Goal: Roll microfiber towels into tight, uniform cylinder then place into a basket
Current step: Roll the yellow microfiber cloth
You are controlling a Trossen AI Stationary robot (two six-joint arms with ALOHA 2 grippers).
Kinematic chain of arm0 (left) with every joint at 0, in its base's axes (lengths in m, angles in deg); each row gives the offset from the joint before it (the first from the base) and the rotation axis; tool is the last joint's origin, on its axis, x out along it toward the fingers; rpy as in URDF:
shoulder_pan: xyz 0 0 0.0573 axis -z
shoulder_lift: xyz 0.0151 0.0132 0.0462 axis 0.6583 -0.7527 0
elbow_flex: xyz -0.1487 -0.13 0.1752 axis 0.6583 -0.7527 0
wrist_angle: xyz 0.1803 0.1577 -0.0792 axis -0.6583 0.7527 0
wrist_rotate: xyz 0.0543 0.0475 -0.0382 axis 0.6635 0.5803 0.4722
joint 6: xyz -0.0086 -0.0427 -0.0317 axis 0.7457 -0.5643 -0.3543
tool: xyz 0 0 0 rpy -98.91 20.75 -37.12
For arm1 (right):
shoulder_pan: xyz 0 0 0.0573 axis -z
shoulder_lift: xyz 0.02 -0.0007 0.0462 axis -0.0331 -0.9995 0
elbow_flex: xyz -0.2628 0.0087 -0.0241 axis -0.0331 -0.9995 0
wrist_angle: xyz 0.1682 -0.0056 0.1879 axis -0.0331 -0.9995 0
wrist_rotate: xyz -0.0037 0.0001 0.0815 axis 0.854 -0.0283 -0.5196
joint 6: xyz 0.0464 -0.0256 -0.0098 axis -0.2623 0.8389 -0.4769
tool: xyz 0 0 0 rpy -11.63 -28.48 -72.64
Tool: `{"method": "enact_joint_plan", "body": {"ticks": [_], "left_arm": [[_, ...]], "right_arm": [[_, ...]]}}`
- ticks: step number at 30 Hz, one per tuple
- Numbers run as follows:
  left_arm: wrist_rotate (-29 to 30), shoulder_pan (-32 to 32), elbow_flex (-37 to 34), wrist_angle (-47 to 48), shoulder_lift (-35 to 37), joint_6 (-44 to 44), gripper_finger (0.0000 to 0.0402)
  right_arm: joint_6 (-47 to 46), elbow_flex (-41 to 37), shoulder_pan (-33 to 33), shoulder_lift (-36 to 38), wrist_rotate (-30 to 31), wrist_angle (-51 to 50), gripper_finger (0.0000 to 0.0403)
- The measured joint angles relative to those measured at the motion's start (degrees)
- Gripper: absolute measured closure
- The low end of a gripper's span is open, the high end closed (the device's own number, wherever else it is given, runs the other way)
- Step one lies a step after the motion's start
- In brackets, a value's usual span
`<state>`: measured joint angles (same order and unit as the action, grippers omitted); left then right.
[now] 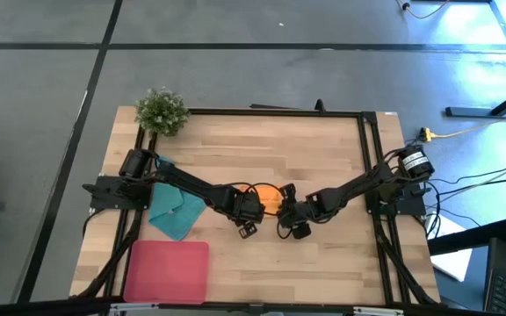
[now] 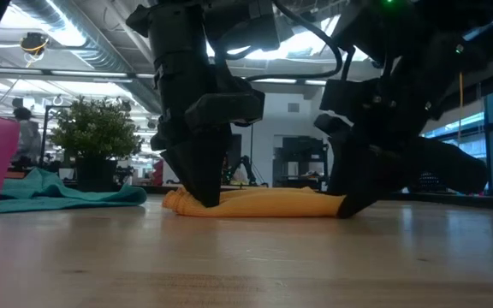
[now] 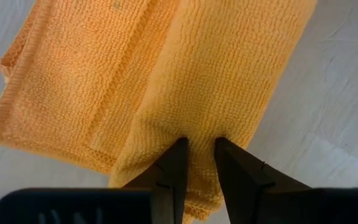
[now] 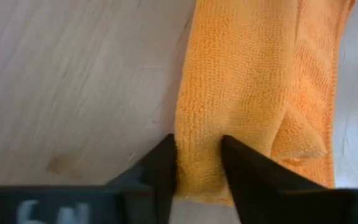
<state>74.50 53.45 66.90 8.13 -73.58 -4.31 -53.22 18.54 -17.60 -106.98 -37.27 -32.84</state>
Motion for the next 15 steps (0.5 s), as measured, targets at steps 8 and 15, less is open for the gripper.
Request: {"method": "enact_joint_plan", "body": {"ticks": [8, 15], "left_arm": [[0.0, 0.0, 0.0, -0.03, 0.0, -0.9, 0.0321], [-0.02, 0.06, 0.02, -0.57, -0.04, -0.92, 0.0321]], "right_arm": [[0.47, 1.0, 0.35, -0.2, -1.36, -1.14, 0.0386], [1.58, 6.34, 1.93, -0.35, -7.3, -10.19, 0.0395]]}}
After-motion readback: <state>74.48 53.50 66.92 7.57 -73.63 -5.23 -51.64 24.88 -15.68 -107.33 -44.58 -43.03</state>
